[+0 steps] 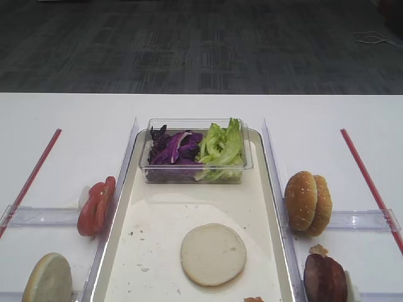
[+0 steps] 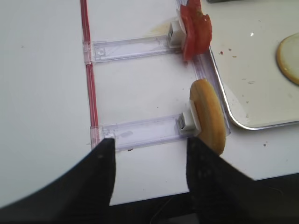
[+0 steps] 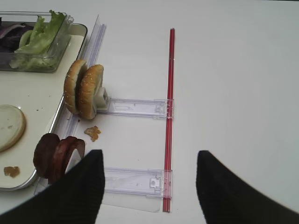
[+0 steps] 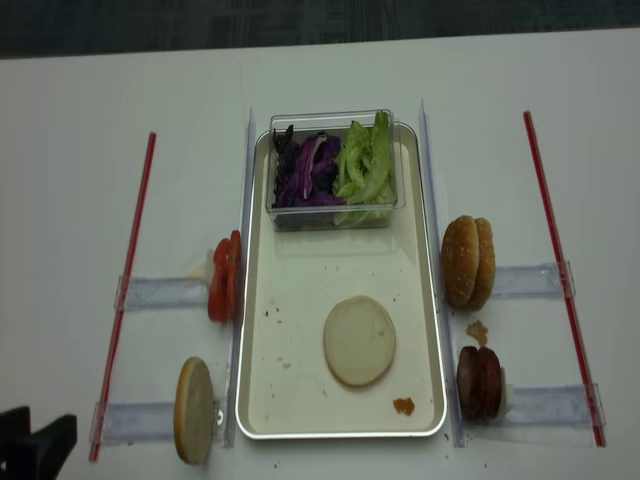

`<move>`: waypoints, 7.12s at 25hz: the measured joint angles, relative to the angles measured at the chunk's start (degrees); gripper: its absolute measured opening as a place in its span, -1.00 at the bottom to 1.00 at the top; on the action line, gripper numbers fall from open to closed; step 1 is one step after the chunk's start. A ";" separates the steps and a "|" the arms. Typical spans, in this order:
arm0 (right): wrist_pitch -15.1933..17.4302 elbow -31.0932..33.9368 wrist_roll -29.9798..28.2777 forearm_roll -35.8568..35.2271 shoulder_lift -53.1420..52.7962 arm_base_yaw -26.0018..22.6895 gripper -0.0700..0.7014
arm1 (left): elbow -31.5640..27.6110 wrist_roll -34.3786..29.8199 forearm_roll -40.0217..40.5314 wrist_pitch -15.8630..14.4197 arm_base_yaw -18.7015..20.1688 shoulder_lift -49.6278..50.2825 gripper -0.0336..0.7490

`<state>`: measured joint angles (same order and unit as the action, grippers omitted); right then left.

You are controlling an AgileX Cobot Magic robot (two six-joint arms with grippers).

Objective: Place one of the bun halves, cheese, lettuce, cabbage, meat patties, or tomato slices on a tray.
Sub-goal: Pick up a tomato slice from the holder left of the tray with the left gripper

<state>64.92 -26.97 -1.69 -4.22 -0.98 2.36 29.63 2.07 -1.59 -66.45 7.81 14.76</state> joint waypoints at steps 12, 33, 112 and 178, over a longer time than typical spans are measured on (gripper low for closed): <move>0.00 0.00 0.10 0.00 0.00 0.00 0.35 | 16.22 2.62 0.00 -0.44 0.00 28.40 -0.08; 0.00 0.00 0.10 0.00 0.00 0.00 0.35 | 41.00 3.27 0.00 -2.64 0.00 64.22 -0.08; 0.00 0.00 0.21 0.00 0.00 0.00 0.35 | 42.94 11.50 -5.13 8.05 14.19 93.91 -0.10; 0.11 0.00 1.22 0.00 0.00 0.00 0.35 | 49.72 14.11 0.19 -3.60 14.83 79.21 -0.89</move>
<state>65.03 -26.97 -0.46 -4.22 -0.98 2.36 79.35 16.17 -1.39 -70.05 22.64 93.97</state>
